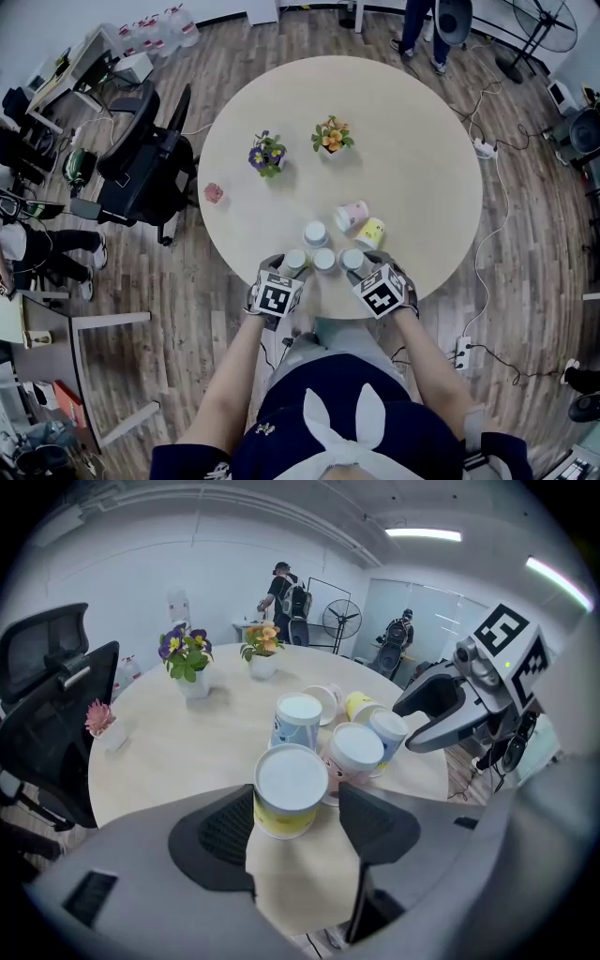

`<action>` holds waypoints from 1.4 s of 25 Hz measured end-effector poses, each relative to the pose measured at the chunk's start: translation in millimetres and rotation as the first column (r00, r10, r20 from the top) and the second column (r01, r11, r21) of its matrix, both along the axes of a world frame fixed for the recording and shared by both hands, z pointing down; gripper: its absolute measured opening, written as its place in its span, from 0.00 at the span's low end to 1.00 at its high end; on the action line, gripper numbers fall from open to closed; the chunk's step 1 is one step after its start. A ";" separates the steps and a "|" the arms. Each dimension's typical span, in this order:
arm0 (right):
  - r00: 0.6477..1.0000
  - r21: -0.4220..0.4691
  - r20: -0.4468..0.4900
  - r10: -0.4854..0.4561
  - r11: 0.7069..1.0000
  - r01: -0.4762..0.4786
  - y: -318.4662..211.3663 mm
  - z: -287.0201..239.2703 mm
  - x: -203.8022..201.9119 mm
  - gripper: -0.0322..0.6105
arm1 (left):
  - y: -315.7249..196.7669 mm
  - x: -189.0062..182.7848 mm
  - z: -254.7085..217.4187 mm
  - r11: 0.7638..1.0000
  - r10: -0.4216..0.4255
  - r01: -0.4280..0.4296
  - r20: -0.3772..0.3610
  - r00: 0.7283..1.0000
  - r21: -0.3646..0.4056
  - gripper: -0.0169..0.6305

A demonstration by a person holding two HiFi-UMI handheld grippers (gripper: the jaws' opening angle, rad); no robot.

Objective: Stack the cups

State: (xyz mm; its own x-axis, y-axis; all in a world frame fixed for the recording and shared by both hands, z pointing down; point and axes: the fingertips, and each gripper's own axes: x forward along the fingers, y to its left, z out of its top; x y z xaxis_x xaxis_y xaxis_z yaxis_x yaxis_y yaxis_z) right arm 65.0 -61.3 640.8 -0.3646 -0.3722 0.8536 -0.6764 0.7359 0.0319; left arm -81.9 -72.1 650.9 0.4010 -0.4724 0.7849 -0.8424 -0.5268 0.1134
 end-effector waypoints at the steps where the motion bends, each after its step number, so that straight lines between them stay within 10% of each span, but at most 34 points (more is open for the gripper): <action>1: 1.000 -0.012 0.021 0.012 1.000 -0.012 1.1 -0.1 -1.3 0.48 | 0.3 0.2 1.7 1.000 -0.009 0.009 -0.010 1.000 -0.010 0.46; 16: 0.835 -0.125 0.388 0.390 0.920 -0.372 -25.9 -49.7 43.5 0.47 | -23.5 -22.9 -54.4 0.997 -0.072 0.073 -0.156 0.985 -0.001 0.47; 26: 0.766 -0.175 0.417 0.490 0.870 -0.461 -54.7 -55.8 62.0 0.47 | -83.7 25.4 -103.8 0.981 0.191 -0.189 -0.088 0.978 0.035 0.47; 35: 0.694 -0.259 0.432 0.577 0.816 -0.517 -75.1 -43.9 70.5 0.46 | -117.3 80.5 -105.6 0.886 0.434 -0.443 -0.091 0.896 -0.138 0.47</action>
